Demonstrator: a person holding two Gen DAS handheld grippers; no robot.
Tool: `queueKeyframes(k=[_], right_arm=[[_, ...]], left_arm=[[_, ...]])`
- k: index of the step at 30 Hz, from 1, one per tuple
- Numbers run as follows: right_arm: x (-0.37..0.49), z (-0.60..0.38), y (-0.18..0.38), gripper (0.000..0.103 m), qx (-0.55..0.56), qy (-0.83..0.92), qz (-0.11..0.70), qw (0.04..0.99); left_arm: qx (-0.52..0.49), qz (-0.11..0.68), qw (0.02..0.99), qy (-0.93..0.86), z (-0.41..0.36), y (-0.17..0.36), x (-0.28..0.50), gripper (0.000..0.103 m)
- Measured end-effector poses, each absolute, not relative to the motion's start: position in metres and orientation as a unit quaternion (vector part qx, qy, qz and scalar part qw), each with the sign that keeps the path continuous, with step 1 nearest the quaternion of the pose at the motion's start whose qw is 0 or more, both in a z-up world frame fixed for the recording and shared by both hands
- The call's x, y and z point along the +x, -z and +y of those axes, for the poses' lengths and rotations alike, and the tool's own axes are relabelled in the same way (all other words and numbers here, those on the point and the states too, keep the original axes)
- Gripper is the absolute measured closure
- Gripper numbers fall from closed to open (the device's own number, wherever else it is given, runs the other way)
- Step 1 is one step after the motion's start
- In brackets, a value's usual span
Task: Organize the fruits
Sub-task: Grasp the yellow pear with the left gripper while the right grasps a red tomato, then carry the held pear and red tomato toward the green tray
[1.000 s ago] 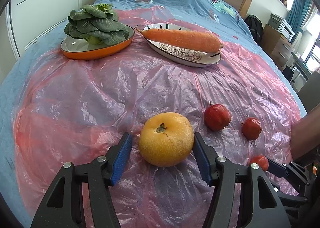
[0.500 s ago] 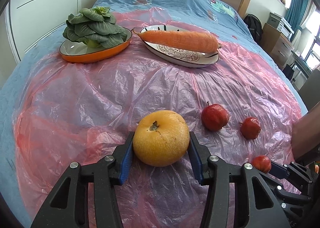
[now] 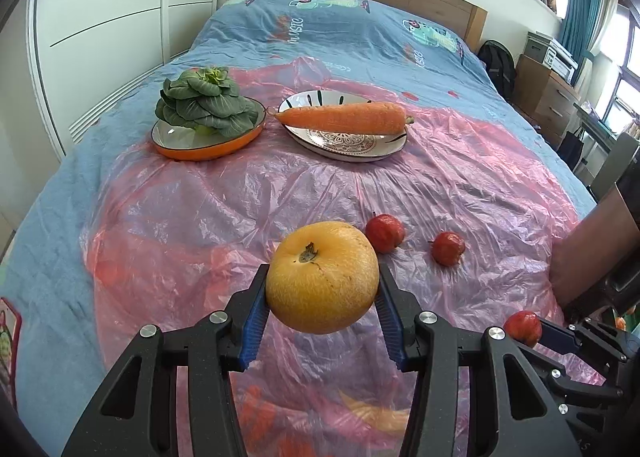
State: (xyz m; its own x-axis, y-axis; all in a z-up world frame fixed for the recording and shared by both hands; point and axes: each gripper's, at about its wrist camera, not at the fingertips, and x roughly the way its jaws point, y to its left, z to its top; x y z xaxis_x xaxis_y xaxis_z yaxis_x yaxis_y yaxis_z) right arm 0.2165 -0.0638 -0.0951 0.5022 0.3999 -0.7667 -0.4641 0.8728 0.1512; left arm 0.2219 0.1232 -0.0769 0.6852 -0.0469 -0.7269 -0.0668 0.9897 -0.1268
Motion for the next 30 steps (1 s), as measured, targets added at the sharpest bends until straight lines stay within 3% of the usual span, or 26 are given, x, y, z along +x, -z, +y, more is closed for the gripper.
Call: queueKeyframes(k=[30], right_arm=[[0.100,-0.188,0.057,0.072,-0.030,-0.189,0.426,0.884]], left_arm=[[-0.001,0.405,0.913,0.056,-0.002,0.030,0.105,0.059]])
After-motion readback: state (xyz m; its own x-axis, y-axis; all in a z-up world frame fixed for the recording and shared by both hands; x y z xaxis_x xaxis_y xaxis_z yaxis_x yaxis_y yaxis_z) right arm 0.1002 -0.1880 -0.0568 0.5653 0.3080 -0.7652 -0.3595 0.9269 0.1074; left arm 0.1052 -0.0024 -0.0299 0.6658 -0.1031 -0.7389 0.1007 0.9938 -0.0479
